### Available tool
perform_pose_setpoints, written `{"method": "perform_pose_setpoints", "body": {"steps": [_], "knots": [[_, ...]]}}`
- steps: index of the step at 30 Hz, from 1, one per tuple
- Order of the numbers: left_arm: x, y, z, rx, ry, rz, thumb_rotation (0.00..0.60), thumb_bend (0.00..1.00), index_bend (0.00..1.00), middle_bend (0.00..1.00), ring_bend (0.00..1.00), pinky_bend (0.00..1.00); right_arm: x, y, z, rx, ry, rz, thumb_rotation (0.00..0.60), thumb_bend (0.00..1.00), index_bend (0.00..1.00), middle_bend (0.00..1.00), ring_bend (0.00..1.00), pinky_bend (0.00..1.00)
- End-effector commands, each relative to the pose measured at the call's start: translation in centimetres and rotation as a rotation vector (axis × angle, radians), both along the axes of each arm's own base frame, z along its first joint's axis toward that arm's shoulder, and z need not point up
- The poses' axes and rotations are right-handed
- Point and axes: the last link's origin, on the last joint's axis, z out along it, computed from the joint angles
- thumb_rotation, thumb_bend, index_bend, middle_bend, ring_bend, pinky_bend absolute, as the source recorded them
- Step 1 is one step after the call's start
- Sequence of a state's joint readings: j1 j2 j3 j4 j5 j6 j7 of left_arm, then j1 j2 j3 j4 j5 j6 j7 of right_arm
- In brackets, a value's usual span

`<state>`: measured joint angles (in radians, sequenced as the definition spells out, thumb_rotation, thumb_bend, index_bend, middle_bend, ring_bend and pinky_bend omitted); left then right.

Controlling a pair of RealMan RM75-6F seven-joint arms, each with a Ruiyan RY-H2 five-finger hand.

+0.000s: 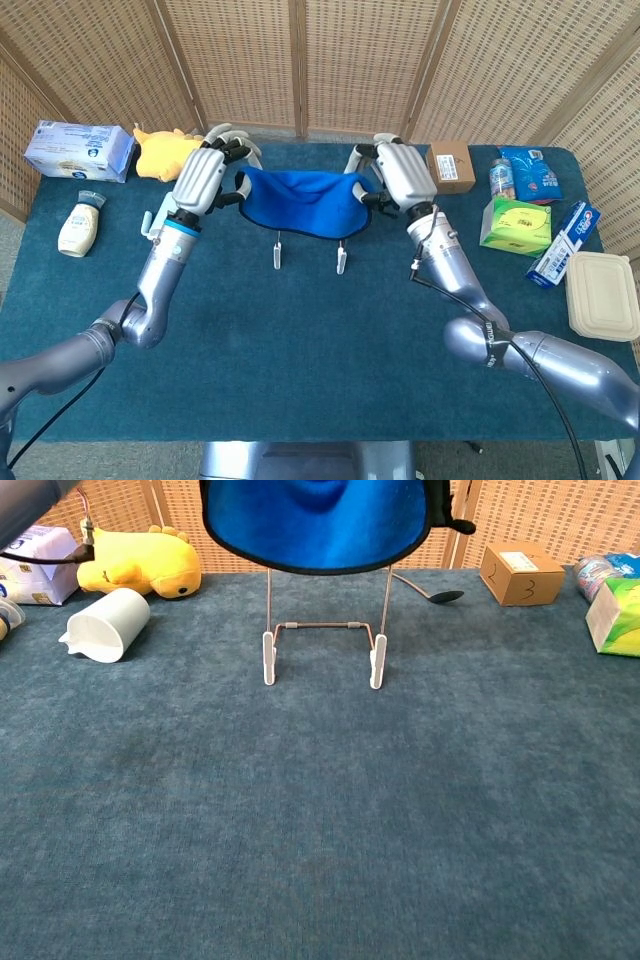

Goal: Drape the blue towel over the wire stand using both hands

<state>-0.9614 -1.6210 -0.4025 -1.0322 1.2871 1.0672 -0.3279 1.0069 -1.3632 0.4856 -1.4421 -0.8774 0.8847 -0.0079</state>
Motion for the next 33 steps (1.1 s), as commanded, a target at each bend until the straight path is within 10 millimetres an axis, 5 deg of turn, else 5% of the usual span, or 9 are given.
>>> {"method": "perform_pose_setpoints", "body": {"steps": [1,33], "knots": [[-0.2,0.1,-0.5,-0.01,0.003,0.004,0.6,0.57,0.76,0.42,0.26,0.12,-0.2,0.0,-0.4,0.006,0.003,-0.003,0.6,0.42,1.0,0.58,0.44,0.21],[-2.2,-0.5,-2.8,-0.056,-0.002,0.048,0.6,0.57,0.76,0.42,0.26,0.11,-2.5,0.3,-2.7,0.026,0.025,-0.028,0.6,0.42,1.0,0.58,0.44,0.21]]}}
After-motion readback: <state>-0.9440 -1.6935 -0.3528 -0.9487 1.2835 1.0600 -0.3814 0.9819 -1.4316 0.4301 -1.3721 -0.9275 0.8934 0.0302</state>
